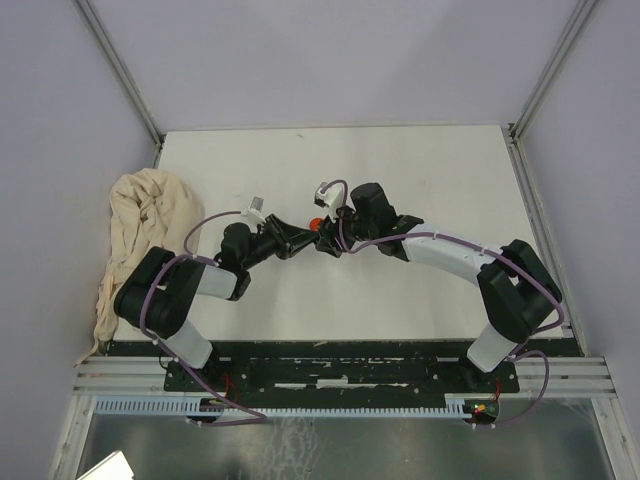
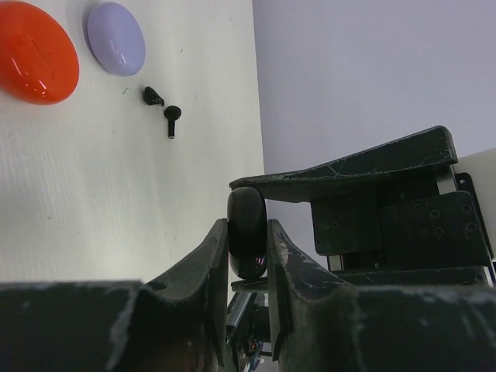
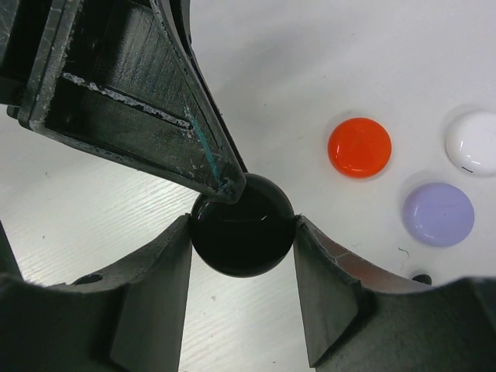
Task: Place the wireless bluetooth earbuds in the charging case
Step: Pick up the charging case at the center of the board.
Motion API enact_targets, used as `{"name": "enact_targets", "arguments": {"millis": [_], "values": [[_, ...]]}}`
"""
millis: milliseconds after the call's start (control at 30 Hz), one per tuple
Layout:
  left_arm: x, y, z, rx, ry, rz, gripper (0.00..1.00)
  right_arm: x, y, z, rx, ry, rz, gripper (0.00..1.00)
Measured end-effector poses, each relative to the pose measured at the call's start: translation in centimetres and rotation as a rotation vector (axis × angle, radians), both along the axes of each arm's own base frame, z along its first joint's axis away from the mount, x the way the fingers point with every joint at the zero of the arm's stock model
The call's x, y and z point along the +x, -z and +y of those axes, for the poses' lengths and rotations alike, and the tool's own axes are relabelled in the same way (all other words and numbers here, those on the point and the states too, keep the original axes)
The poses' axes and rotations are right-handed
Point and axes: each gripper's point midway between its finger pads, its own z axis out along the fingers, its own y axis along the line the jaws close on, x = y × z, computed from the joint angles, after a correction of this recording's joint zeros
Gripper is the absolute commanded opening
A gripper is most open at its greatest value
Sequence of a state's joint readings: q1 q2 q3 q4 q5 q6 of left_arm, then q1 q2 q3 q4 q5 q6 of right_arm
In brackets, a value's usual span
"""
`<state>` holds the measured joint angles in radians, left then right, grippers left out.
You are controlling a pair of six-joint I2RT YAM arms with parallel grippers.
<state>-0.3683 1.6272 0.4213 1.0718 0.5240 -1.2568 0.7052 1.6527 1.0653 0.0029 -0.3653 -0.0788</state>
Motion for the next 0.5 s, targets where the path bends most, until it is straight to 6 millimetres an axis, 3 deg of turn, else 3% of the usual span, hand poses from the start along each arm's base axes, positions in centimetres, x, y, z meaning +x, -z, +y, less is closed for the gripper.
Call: {"name": "enact_targets", "arguments": {"millis": [67, 200, 267, 500], "values": [[0.00, 0.01, 0.00, -0.001, 0.000, 0.001, 0.04, 0.00, 0.00, 0.00, 0.000, -0.001, -0.001, 0.16], [0.03, 0.03, -0.01, -0.002, 0.000, 0.000, 0.03, 0.00, -0.02, 0.00, 0.000, -0.001, -0.002, 0.50], [0.05, 0.09, -0.02, -0.002, 0.000, 0.000, 0.03, 0.02, -0.01, -0.03, -0.001, 0.000, -0.001, 0.60], [0.02, 0.47, -0.21, -0.002, 0.005, 0.004, 0.03, -0.06, -0.61, -0.21, 0.009, 0.012, -0.007, 0.79]]}}
